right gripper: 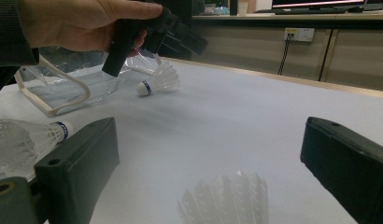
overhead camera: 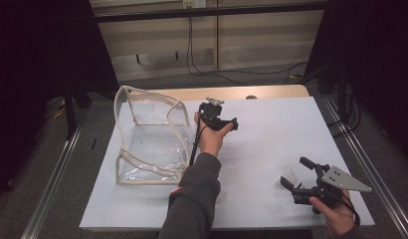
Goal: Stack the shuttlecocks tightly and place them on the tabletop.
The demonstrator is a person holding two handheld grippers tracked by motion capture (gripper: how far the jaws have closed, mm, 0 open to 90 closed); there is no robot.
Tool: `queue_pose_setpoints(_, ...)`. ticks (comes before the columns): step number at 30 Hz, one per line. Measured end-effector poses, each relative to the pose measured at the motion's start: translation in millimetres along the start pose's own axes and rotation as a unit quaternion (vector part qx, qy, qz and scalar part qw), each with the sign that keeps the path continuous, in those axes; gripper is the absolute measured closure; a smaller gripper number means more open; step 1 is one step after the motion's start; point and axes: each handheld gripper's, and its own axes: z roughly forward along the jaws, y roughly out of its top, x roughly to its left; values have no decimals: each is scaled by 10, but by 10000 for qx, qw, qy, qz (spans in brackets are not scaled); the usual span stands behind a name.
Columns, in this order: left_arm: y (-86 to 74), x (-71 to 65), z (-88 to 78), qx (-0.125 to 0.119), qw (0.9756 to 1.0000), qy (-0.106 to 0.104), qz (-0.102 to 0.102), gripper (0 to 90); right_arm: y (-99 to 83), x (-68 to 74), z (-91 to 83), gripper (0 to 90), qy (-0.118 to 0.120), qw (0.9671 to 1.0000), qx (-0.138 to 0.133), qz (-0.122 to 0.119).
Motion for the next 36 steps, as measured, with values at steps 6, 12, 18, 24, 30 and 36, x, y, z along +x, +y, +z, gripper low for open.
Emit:
queue_pose_setpoints(6,-1,76,3,1,9996,283,-78,46,0,1,1,38,17,10000,5,7)
queue_pose_setpoints(12,-18,118,25,116,9980,609,-122,84,-1,0,6,38,28,10000,-3,-10)
queue_pose_setpoints(18,-46,147,41,311,9952,886,-269,174,-2,1,4,38,32,10000,-2,-9)
queue_pose_setpoints(24,-75,188,51,517,9930,1011,-318,243,-3,-2,0,38,26,10000,-4,17)
queue_pose_setpoints(30,-98,208,63,651,9914,1070,-384,277,-4,1,5,39,42,10000,1,9)
queue_pose_setpoints(36,-123,245,68,766,9894,1161,-412,320,-4,0,3,39,44,10000,-6,18)
